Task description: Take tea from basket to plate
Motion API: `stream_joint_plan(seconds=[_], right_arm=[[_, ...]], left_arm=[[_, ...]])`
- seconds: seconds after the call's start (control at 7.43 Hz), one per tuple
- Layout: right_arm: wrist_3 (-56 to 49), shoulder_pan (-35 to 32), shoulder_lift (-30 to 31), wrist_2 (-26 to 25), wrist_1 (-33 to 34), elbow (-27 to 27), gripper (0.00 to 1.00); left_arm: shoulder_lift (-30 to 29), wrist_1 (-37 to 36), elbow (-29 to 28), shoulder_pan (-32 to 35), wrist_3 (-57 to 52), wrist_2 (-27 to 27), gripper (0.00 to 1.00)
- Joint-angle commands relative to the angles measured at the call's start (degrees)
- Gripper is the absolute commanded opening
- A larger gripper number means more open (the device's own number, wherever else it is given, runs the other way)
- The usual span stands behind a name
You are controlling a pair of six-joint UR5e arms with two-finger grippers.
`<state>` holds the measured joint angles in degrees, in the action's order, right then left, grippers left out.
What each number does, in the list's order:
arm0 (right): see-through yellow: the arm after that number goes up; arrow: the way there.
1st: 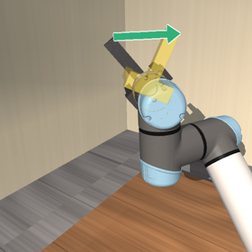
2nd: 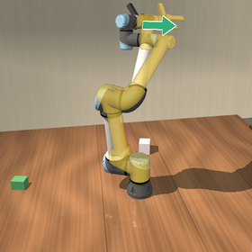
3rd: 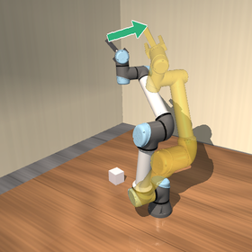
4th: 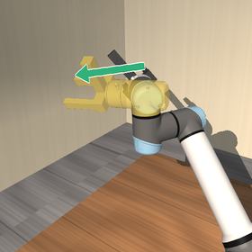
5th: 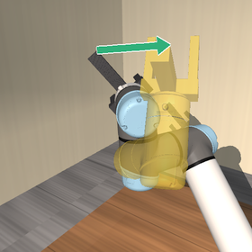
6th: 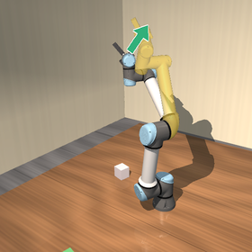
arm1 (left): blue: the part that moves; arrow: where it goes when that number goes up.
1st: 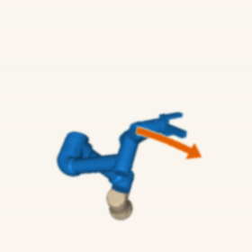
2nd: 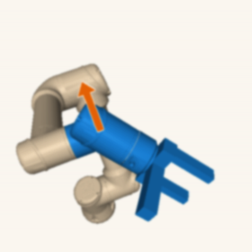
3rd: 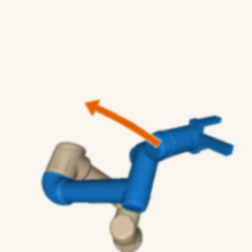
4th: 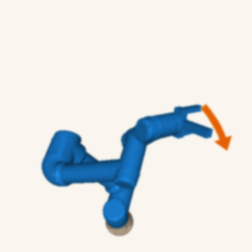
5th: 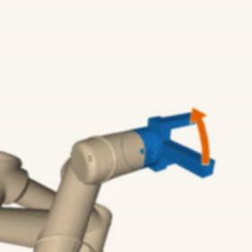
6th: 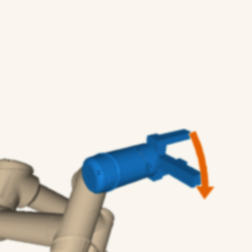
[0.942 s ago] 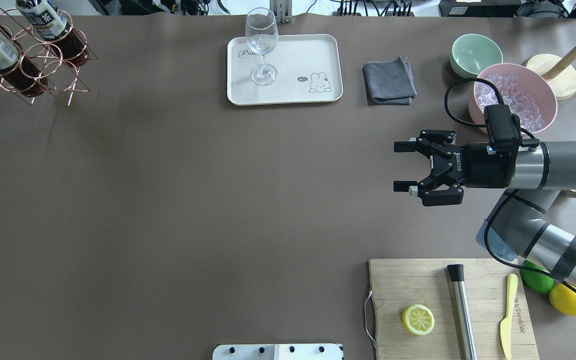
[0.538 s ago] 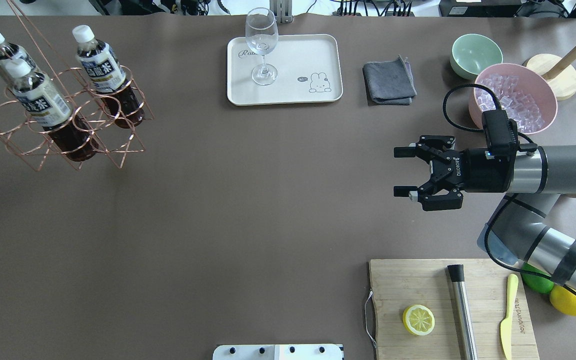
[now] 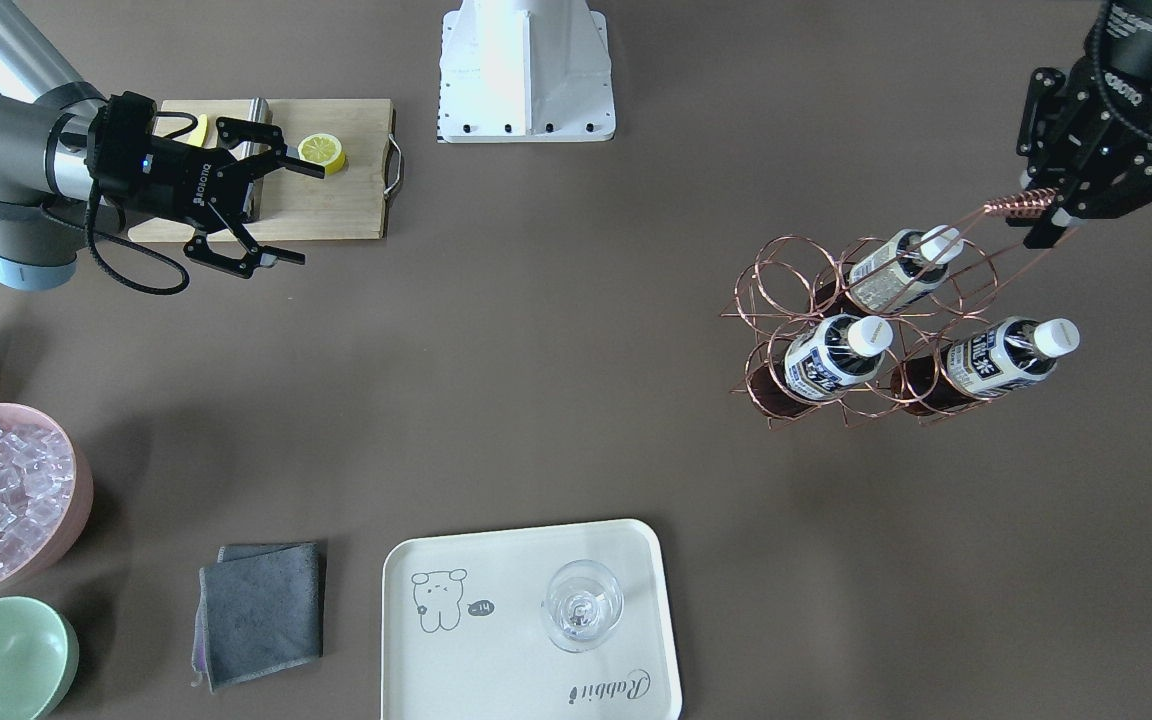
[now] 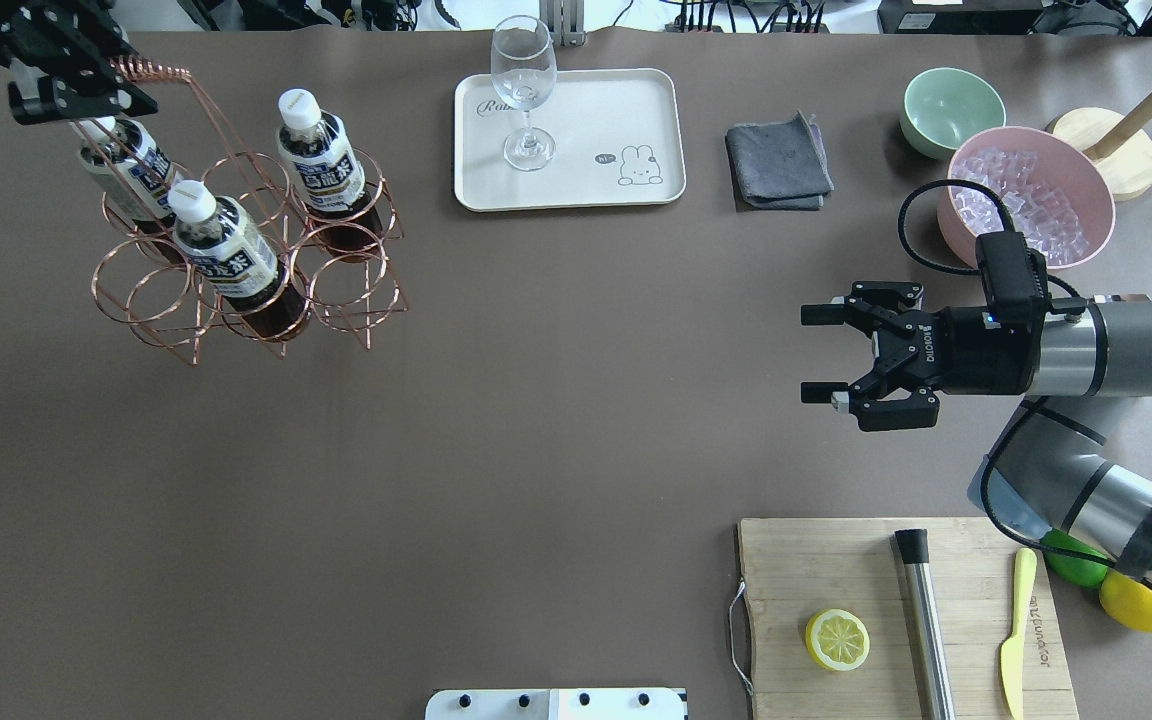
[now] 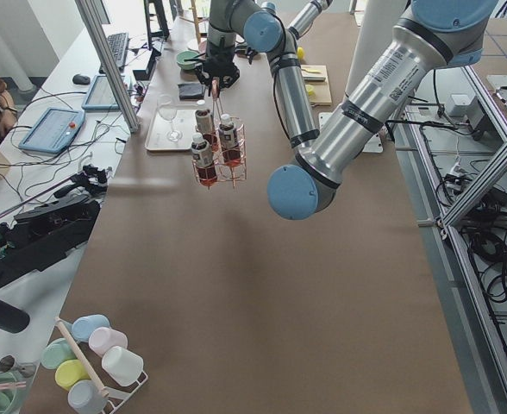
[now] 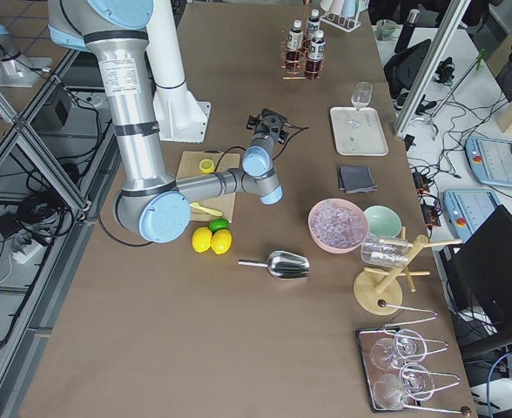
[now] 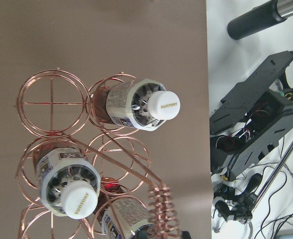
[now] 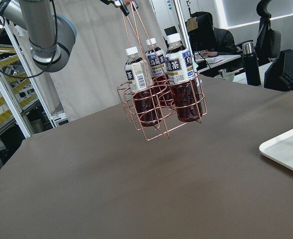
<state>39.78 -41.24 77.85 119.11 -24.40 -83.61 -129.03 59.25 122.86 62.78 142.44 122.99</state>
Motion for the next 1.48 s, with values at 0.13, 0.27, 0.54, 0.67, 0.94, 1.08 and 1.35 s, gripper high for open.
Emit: stream_joint_plan(seconds=[0.13, 0.27, 0.54, 0.67, 0.94, 1.08, 1.35], right_arm=[[-0.58, 1.15, 0.02, -0.19, -0.38, 0.55, 1.0], [-0.49, 1.16, 0.46, -0.02, -0.38, 0.46, 1.0], [-0.49, 1.16, 0.55, -0.11, -0.47, 0.46, 1.0], [-0.58, 1.16, 0.46, -0.11, -0.47, 0.46, 1.0], [-0.67, 1.16, 0.37, -0.37, -0.47, 0.46, 1.0], [-0.58, 1.16, 0.29, -0.46, -0.47, 0.46, 1.0], [-0.58, 1.51, 0.02, -0.37, -0.47, 0.37, 1.0]], left_arm=[[-11.64, -4.15, -4.96, -14.21, 16.25, -8.77, 0.0], [-14.47, -4.15, -7.35, -19.48, 17.77, -11.26, 0.0], [-18.87, -3.97, -11.13, -27.58, 21.55, -15.83, 0.0], [-20.89, -3.88, -12.89, -29.54, 22.35, -17.07, 0.0], [-22.14, -3.79, -14.14, -31.39, 22.44, -17.26, 0.0], [-22.75, -3.71, -14.92, -31.92, 22.44, -17.26, 0.0], [-23.64, -3.71, -15.63, -32.02, 22.71, -17.34, 0.0]])
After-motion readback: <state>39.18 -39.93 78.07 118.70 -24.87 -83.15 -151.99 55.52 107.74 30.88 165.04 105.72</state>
